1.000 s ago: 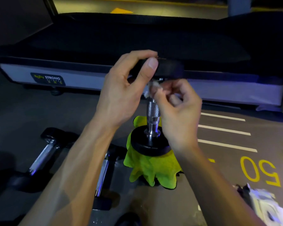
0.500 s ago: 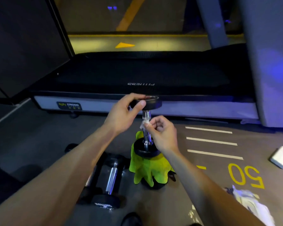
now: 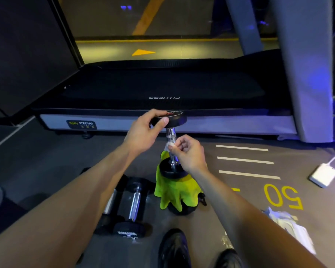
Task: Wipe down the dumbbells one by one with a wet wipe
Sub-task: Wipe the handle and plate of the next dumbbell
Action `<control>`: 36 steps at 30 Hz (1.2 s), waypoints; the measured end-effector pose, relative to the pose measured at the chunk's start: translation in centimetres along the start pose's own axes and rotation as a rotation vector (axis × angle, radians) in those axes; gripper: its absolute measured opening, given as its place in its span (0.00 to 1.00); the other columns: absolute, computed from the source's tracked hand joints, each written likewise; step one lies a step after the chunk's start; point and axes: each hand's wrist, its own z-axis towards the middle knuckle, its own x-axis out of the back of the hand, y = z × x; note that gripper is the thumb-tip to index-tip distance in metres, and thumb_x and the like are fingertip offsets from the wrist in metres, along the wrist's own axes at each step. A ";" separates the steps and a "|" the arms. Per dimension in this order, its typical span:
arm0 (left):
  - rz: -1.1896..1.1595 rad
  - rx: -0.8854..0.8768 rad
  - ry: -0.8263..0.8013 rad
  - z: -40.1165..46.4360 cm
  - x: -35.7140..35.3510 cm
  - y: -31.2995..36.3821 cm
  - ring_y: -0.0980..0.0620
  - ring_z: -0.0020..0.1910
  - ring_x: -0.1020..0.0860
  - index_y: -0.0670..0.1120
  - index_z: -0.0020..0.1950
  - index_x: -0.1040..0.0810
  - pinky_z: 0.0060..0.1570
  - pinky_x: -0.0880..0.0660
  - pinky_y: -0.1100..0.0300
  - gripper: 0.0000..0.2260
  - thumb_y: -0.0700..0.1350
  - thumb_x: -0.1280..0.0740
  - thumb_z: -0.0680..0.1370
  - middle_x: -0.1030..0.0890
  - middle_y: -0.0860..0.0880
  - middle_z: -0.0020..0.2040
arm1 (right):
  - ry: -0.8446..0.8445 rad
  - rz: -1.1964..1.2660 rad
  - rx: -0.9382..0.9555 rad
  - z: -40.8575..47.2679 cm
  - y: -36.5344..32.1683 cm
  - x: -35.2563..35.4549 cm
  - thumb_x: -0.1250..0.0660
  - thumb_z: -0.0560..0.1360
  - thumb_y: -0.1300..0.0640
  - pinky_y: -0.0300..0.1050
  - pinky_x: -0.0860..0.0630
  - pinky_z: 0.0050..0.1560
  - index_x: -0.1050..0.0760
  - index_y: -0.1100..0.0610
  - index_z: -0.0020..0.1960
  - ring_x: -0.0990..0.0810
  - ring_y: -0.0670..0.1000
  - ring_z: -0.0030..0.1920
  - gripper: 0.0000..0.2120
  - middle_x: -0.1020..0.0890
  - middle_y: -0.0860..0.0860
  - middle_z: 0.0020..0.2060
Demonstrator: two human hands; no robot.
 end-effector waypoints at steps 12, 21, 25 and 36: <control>0.003 0.014 0.034 0.0 -0.7 0.3 0.55 0.55 0.20 0.56 0.66 0.20 0.54 0.24 0.58 0.13 0.56 0.33 0.83 0.17 0.57 0.58 | -0.011 -0.035 -0.053 0.1 -0.6 0.4 0.20 0.71 0.52 0.39 0.25 0.36 0.22 0.54 0.39 0.20 0.47 0.33 0.12 0.17 0.56 0.33; -0.002 0.010 0.030 -0.1 -0.7 0.0 0.55 0.55 0.19 0.56 0.66 0.20 0.54 0.23 0.58 0.12 0.55 0.33 0.83 0.17 0.56 0.58 | 0.192 0.139 -0.040 1.6 -3.1 -0.1 0.21 0.70 0.55 0.42 0.23 0.41 0.20 0.55 0.39 0.21 0.43 0.33 0.09 0.16 0.49 0.32; 0.003 0.030 0.035 0.3 -1.0 0.2 0.60 0.50 0.21 0.56 0.65 0.20 0.45 0.29 0.71 0.12 0.55 0.33 0.83 0.17 0.57 0.55 | 0.157 0.272 -0.088 0.8 -2.8 -0.6 0.21 0.71 0.55 0.41 0.24 0.41 0.22 0.54 0.38 0.22 0.43 0.33 0.11 0.18 0.49 0.32; -0.016 0.034 0.031 0.1 -0.2 -0.4 0.54 0.53 0.18 0.57 0.66 0.20 0.55 0.21 0.52 0.13 0.57 0.34 0.83 0.17 0.57 0.55 | 0.110 0.559 -0.210 1.7 -3.2 -0.6 0.28 0.75 0.67 0.45 0.24 0.45 0.23 0.56 0.39 0.22 0.50 0.38 0.10 0.19 0.52 0.33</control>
